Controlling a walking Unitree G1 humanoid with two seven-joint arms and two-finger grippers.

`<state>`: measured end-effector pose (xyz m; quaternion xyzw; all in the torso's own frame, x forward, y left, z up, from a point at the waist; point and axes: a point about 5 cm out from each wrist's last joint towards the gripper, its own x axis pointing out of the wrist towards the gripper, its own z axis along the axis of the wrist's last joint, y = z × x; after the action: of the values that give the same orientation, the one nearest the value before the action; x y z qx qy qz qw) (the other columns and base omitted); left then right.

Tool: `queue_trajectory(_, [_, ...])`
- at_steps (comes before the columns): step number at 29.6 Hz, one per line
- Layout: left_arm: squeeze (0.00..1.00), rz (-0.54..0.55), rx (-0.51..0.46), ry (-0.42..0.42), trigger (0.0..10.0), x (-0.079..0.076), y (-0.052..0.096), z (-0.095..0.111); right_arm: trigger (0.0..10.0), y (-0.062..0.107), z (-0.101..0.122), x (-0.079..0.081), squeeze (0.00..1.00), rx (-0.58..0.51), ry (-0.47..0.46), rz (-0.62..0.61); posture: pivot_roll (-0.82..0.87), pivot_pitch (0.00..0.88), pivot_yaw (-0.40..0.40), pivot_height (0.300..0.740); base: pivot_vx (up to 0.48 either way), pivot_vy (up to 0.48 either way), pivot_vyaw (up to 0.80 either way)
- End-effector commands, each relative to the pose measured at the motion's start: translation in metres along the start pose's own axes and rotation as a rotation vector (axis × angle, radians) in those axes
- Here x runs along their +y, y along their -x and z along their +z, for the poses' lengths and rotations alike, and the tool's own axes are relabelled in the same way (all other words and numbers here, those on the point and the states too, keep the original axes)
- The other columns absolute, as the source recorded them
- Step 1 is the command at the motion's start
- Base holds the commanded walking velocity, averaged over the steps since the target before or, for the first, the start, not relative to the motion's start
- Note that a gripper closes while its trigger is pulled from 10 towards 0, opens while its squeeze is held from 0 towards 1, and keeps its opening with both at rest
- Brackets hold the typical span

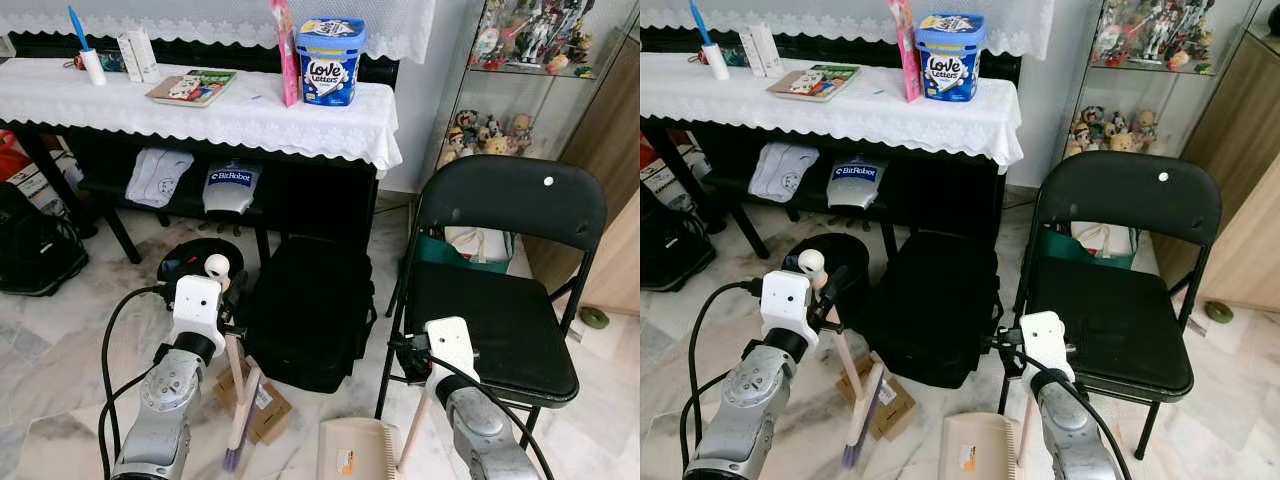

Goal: Sweep floor

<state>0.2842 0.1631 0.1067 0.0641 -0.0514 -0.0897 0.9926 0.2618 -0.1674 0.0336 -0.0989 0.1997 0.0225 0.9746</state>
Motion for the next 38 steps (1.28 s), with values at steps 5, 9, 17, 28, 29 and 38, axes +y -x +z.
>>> queue_trajectory(5, [0.0,-0.015,-0.05,-0.027,10.0,-0.002,-0.005,0.01,10.0,-0.007,-0.007,-0.003,0.0,0.054,-0.003,-0.031,0.06,0.0,0.004,0.74,0.0,0.0,0.0])
queue_trajectory(9, [0.0,-0.014,-0.048,-0.029,10.0,-0.001,-0.003,0.009,10.0,-0.009,-0.005,-0.001,0.0,0.039,-0.001,-0.016,0.06,0.0,0.002,0.74,0.0,0.0,0.0])
queue_trajectory(17, [0.0,-0.018,-0.046,-0.032,10.0,-0.001,-0.003,0.009,10.0,-0.008,-0.003,0.002,1.0,0.01,-0.013,0.018,0.06,0.0,0.005,0.74,0.0,0.0,0.0])
queue_trajectory(28, [0.0,-0.029,-0.04,-0.037,10.0,-0.002,-0.003,0.008,10.0,0.009,0.0,0.002,0.0,-0.077,-0.021,-0.008,0.05,0.0,0.01,0.74,0.0,0.0,0.0])
queue_trajectory(29, [0.0,-0.03,-0.039,-0.037,10.0,-0.002,-0.003,0.008,10.0,0.01,0.001,0.002,0.0,-0.098,0.004,-0.012,0.05,0.0,0.01,0.74,0.0,0.0,0.0])
queue_trajectory(38, [0.0,-0.032,-0.041,-0.039,10.0,-0.002,-0.004,0.008,10.0,0.012,-0.01,0.005,0.0,-0.039,0.017,-0.018,0.05,0.0,0.01,0.74,0.0,0.0,0.0])
